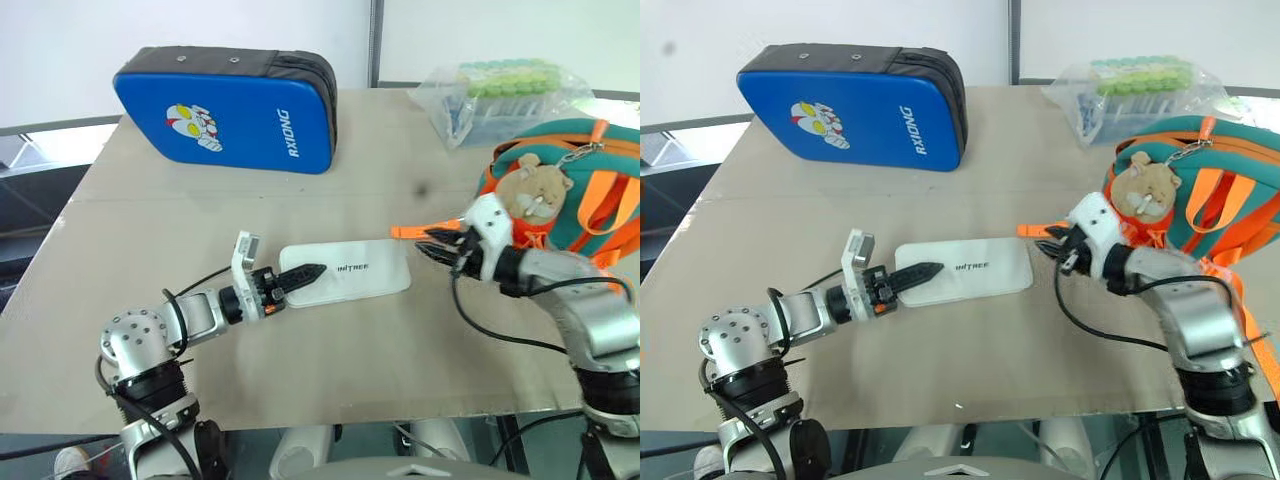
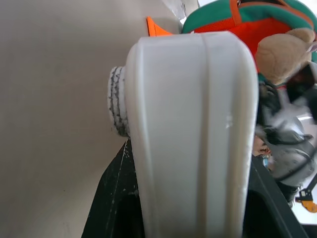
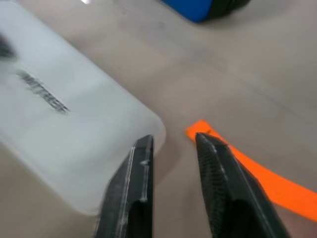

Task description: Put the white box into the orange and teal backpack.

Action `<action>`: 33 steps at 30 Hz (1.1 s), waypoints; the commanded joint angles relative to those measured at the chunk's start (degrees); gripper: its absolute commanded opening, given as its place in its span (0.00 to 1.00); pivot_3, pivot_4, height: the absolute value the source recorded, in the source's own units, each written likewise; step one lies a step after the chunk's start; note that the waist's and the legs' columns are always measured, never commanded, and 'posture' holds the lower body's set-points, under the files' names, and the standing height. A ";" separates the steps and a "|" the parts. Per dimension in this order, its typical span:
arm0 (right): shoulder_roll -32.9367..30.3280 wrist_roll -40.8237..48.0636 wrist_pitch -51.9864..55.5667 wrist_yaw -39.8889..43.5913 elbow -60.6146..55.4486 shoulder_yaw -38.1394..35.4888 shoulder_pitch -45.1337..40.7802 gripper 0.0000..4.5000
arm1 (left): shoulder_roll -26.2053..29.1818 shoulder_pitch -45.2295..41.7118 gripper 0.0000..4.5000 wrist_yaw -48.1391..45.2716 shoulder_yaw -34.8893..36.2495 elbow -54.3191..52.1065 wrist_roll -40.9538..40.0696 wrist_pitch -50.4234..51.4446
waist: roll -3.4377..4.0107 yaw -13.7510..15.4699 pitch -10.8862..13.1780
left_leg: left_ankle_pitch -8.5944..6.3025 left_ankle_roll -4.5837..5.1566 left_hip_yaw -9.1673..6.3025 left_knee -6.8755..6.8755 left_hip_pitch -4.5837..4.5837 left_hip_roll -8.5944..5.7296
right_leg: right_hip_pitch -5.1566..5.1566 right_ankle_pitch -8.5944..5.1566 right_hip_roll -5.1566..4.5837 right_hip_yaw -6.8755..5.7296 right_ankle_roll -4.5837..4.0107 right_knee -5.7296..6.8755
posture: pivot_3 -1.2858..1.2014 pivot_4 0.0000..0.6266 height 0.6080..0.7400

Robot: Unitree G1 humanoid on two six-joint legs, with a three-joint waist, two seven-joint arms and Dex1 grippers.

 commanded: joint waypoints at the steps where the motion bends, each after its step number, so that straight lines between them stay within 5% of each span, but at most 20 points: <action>1: -3.82 15.52 12.23 -0.59 -11.46 -19.40 5.82 0.65 | 0.76 -0.72 0.23 3.16 2.28 0.78 0.43 -2.00 | -0.01 -0.01 0.00 | 0.00 0.01 -0.04 0.00 -0.02 0.01 | 0.00 0.00 0.00 -0.03 0.00 0.00 | 0.52 0.24 1.00; 4: -7.32 20.75 17.67 -1.56 -15.66 -36.98 15.43 0.99 | 0.60 -3.05 0.23 3.89 3.68 2.57 -1.05 -4.06 | -0.06 0.22 -0.02 | 0.00 0.02 0.01 0.01 -0.02 0.03 | 0.00 0.00 0.00 -0.05 0.00 0.00 | 0.52 0.24 1.00; 9: -10.07 23.92 20.15 -3.09 -14.11 -51.33 24.72 1.00 | 0.14 -4.69 0.22 3.63 3.14 2.83 -5.34 -4.01 | -0.07 -0.23 -0.01 | 0.00 0.03 0.28 0.00 0.07 0.18 | 0.01 -0.09 0.02 0.12 0.14 0.01 | 0.52 0.24 1.00; 13: -12.11 17.39 18.47 -11.15 -8.50 -47.42 22.86 1.00 | -0.35 -7.10 0.22 5.52 1.42 4.60 -6.03 -4.55 | -0.15 -0.08 0.02 | 0.00 0.03 0.47 0.03 0.09 0.20 | 0.00 -0.09 0.02 0.26 0.12 0.00 | 0.52 0.24 1.00; 22: -7.93 8.38 8.85 -23.68 5.12 -24.52 0.68 1.00 | -1.47 -11.18 0.22 10.95 0.69 2.87 -11.32 -8.96 | -0.16 -0.12 0.06 | 0.14 -0.20 0.59 0.04 0.01 0.25 | -0.11 0.18 0.04 0.38 0.05 -0.09 | 0.52 0.24 1.00; 29: -9.99 0.15 -4.28 -20.24 10.10 -13.08 -2.83 0.26 | -1.28 -9.88 0.22 15.62 -0.16 -1.14 -16.73 -16.71 | -0.15 -0.21 0.06 | 0.15 -0.25 0.61 0.04 -0.37 0.20 | -0.33 0.19 0.01 0.37 0.08 -0.42 | 0.52 0.24 1.00; 32: -8.30 1.42 -8.34 -16.35 12.00 -9.69 -6.40 0.01 | -1.07 -9.88 0.22 15.87 -1.01 -3.22 -14.45 -22.29 | -0.14 -0.65 0.07 | 0.15 -0.25 0.74 0.04 -0.39 0.21 | -0.38 0.21 0.02 0.48 0.10 -0.48 | 0.52 0.24 1.00; 33: -7.76 2.25 -9.52 -14.25 12.25 -8.30 -7.71 0.01 | -0.76 -10.15 0.22 15.66 -1.24 -3.90 -13.05 -24.51 | -0.13 -0.72 0.07 | 0.15 -0.25 0.78 0.04 -0.39 0.23 | -0.41 0.21 0.04 0.51 0.10 -0.50 | 0.52 0.24 1.00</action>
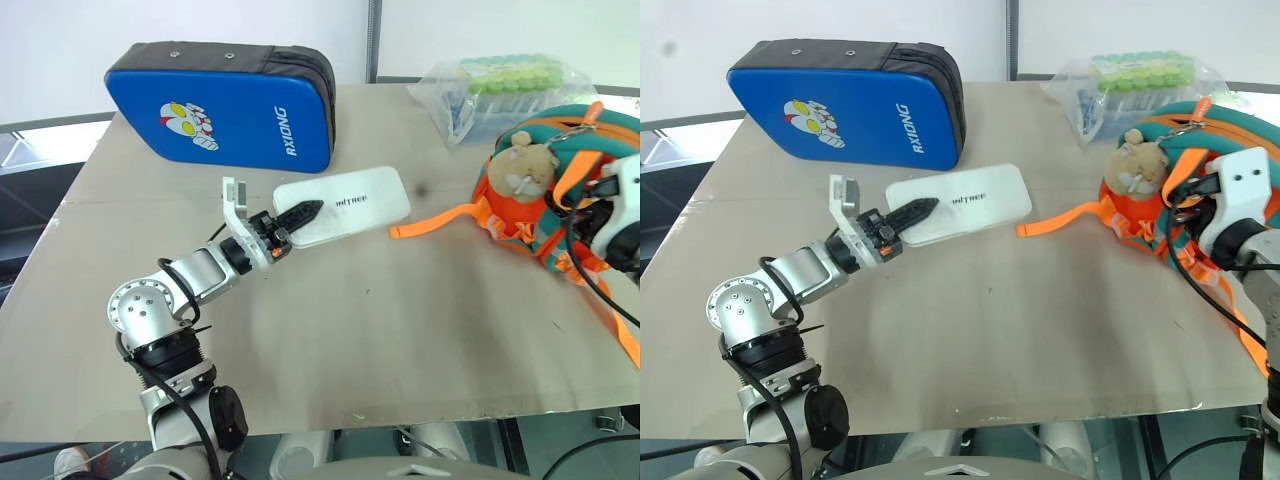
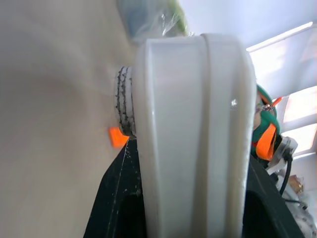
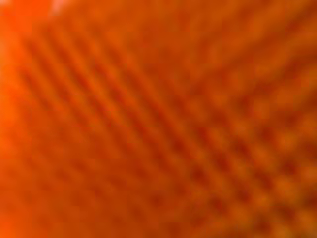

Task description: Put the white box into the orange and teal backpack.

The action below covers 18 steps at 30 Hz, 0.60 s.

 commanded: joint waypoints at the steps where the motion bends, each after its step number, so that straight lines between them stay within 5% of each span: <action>1: 1.22 2.47 -4.56 5.96 -0.31 3.57 -4.65 0.01 | 1.43 -1.21 0.22 -1.01 -0.37 -4.59 1.78 -7.65 | 0.00 -0.18 0.00 | 0.00 0.00 0.02 0.00 0.01 0.03 | -0.01 0.00 0.02 0.01 0.00 0.01 | 0.52 0.24 1.00; 9: 6.09 20.18 2.31 20.99 -5.02 11.36 -16.03 0.01 | 16.36 -0.14 0.22 -15.70 0.56 -7.79 6.00 -15.60 | 0.05 -1.45 0.10 | 0.00 0.00 0.12 -0.09 -0.03 0.52 | -0.19 0.22 0.52 0.02 -0.30 -0.01 | 0.52 0.24 1.00; 18: 0.48 20.17 0.91 32.00 -2.20 15.18 -16.38 0.01 | 27.15 4.34 0.22 -34.03 -4.01 -16.89 13.52 -23.69 | 0.06 -0.87 0.11 | -0.03 0.01 0.07 -0.05 -0.41 0.40 | -0.30 0.30 0.34 -0.04 -0.18 -0.38 | 0.52 0.24 1.00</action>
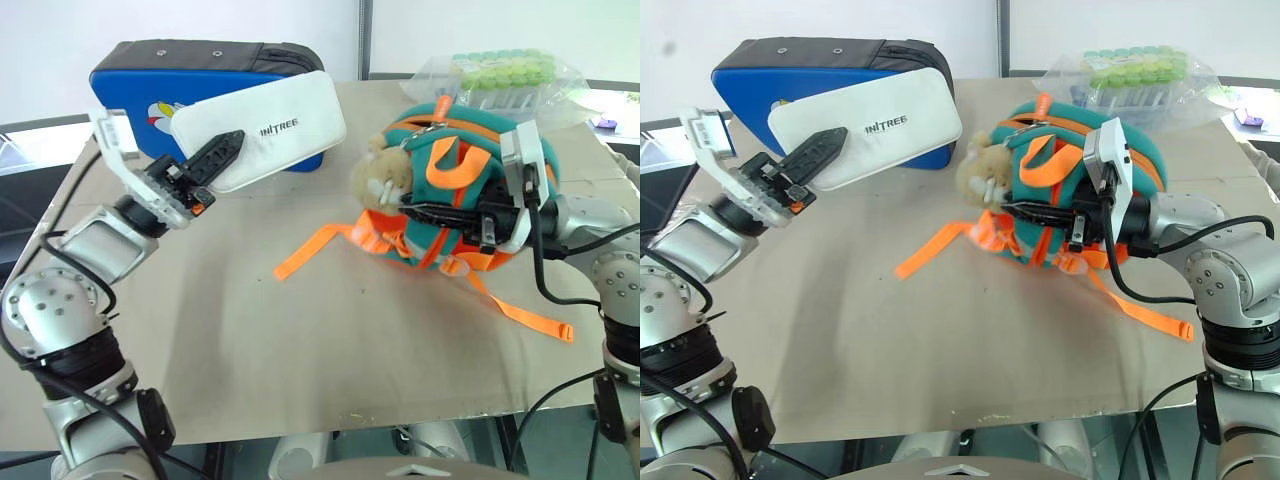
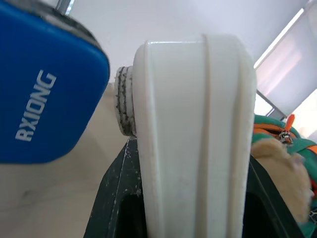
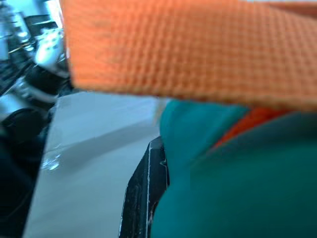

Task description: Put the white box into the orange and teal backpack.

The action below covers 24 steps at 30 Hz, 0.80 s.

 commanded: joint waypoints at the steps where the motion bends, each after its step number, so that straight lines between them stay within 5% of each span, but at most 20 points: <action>1: -2.09 -1.08 -3.27 4.25 1.11 -0.36 -0.79 0.01 | 4.37 2.60 0.22 -11.76 -3.02 -8.02 4.98 -5.95 | 0.02 -0.09 0.01 | -0.01 0.01 0.04 0.00 0.00 0.00 | -0.01 0.00 0.00 0.03 0.00 0.00 | 0.52 0.24 1.00; 5: -5.15 -3.02 -5.06 8.42 3.08 0.18 -0.31 0.01 | 7.67 5.19 0.22 -20.87 -6.50 -11.53 9.33 -10.55 | 0.06 0.00 0.04 | -0.01 0.01 0.22 -0.02 0.02 0.07 | -0.01 -0.01 0.08 -0.05 -0.02 0.02 | 0.52 0.24 1.00; 24: -7.88 -7.13 -5.09 11.36 12.53 0.18 -2.61 0.01 | 13.28 1.25 0.22 -31.47 -2.94 -4.90 3.96 -10.15 | 0.06 -0.18 0.04 | -0.01 0.04 0.21 0.05 0.04 0.13 | -0.01 0.09 0.14 -0.05 -0.11 0.06 | 0.52 0.24 1.00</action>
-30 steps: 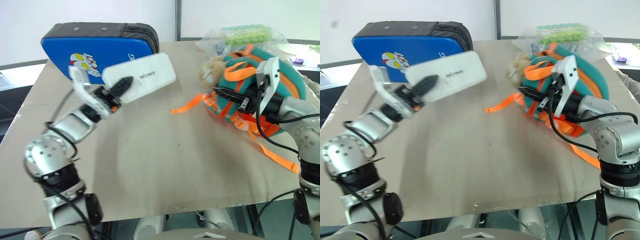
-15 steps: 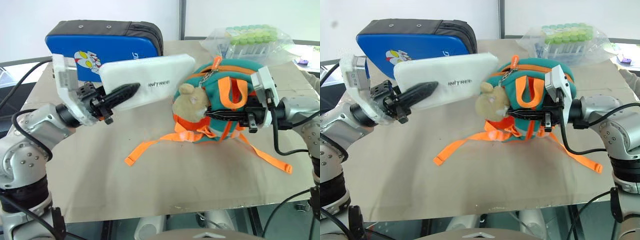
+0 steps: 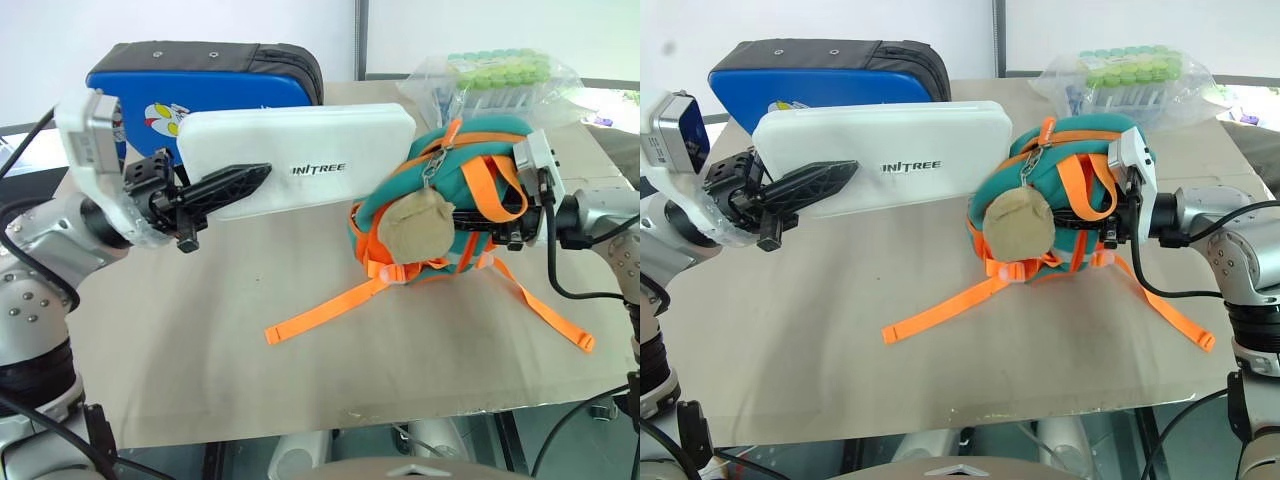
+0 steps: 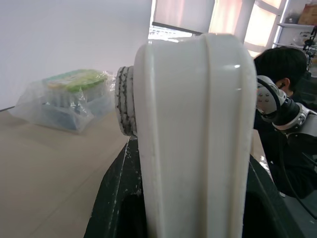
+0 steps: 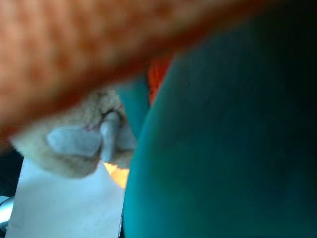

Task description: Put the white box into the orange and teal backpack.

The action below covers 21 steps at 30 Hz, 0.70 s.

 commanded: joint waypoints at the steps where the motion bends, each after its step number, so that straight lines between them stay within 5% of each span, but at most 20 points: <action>1: -0.68 0.25 0.46 0.28 -0.16 -1.05 -2.02 0.01 | 1.80 -2.12 0.22 -2.63 1.80 0.55 -1.58 -1.12 | 0.00 -0.01 0.00 | 0.00 0.00 0.00 0.00 0.00 0.00 | 0.00 0.00 0.01 -0.01 0.00 0.01 | 0.52 0.24 1.00; 8: -0.72 0.40 1.36 0.60 0.39 -1.06 -2.80 0.01 | 2.33 -0.92 0.22 -5.13 1.52 -0.68 -1.55 -0.92 | 0.00 -0.04 0.00 | 0.00 0.00 0.00 0.01 0.01 0.01 | 0.00 0.00 0.02 0.00 0.00 0.02 | 0.52 0.24 1.00; 14: -1.01 1.78 2.15 2.13 -1.17 -1.52 -2.94 0.01 | 2.45 4.71 0.22 -9.44 -3.32 -4.13 10.01 -9.21 | 0.01 -0.02 0.00 | 0.00 -0.01 0.03 0.00 0.04 0.03 | -0.02 0.00 0.02 0.12 0.00 0.02 | 0.52 0.24 1.00; 17: -1.62 4.62 3.10 3.63 -5.38 -2.42 -2.48 0.01 | -0.89 0.61 0.22 -4.24 -13.39 -5.38 21.75 -15.48 | 0.03 0.53 0.02 | 0.00 0.01 0.07 0.02 0.03 0.01 | 0.02 0.01 0.00 0.05 0.00 0.02 | 0.52 0.24 1.00; 21: -2.27 6.76 4.23 4.15 -8.27 -2.59 -1.68 0.01 | -4.47 -5.04 0.22 -1.32 -19.89 -5.30 25.50 -15.31 | 0.03 1.21 0.02 | -0.11 0.20 0.02 0.09 0.00 0.01 | 0.06 0.11 0.04 -0.04 0.00 0.01 | 0.52 0.24 1.00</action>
